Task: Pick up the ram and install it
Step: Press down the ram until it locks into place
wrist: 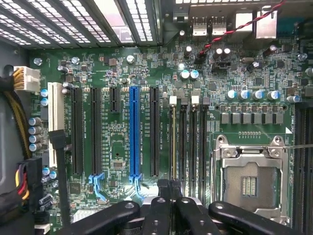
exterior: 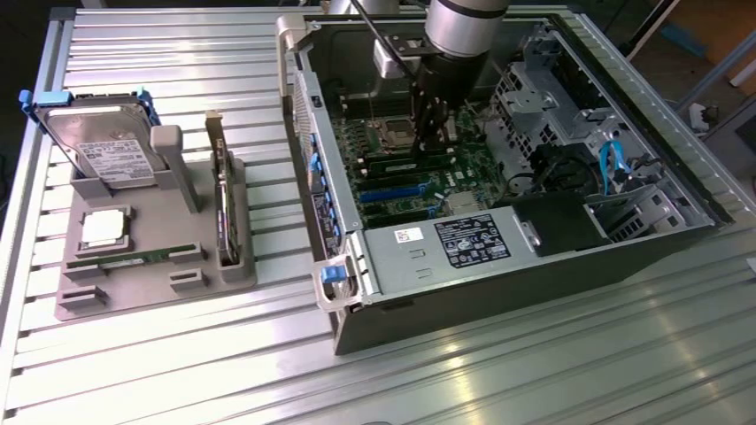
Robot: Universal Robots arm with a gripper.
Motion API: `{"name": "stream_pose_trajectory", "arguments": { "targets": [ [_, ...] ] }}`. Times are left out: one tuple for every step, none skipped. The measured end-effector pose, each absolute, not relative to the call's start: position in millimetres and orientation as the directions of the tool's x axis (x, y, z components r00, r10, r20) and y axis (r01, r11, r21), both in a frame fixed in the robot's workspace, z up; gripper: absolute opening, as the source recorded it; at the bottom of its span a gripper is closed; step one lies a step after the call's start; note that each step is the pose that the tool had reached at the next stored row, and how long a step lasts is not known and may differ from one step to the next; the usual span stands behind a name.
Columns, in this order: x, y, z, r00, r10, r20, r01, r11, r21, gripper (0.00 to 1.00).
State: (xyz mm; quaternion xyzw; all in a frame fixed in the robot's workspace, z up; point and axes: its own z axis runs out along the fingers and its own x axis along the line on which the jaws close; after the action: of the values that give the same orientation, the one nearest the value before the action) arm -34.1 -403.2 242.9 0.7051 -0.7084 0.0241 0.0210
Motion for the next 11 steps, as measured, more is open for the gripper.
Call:
{"name": "stream_pose_trajectory", "arguments": {
  "targets": [
    [-34, -403, 243, -0.005, -0.998, 0.064, -1.000, 0.004, -0.005, 0.11],
    [-34, -403, 243, -0.005, -0.998, 0.064, -1.000, 0.004, -0.005, 0.11],
    [-34, -403, 243, -0.005, -0.998, 0.064, -1.000, 0.004, -0.005, 0.11],
    [-34, -403, 243, -0.005, -0.998, 0.064, -1.000, 0.004, -0.005, 0.11],
    [-36, -403, 243, -0.005, -0.998, 0.064, -1.000, 0.004, -0.004, 0.11],
    [-38, -403, 243, -0.005, -0.998, 0.064, -1.000, 0.004, -0.004, 0.11],
    [-41, -403, 243, -0.005, -0.998, 0.064, -1.000, 0.004, -0.004, 0.11],
    [-44, -403, 243, -0.005, -0.998, 0.064, -1.000, 0.004, -0.004, 0.11],
    [-47, -403, 243, -0.005, -0.998, 0.064, -1.000, 0.004, -0.004, 0.11],
    [-50, -403, 243, -0.005, -0.998, 0.064, -1.000, 0.004, -0.004, 0.11],
    [-52, -403, 243, -0.005, -0.998, 0.064, -1.000, 0.004, -0.004, 0.11]
  ]
}}
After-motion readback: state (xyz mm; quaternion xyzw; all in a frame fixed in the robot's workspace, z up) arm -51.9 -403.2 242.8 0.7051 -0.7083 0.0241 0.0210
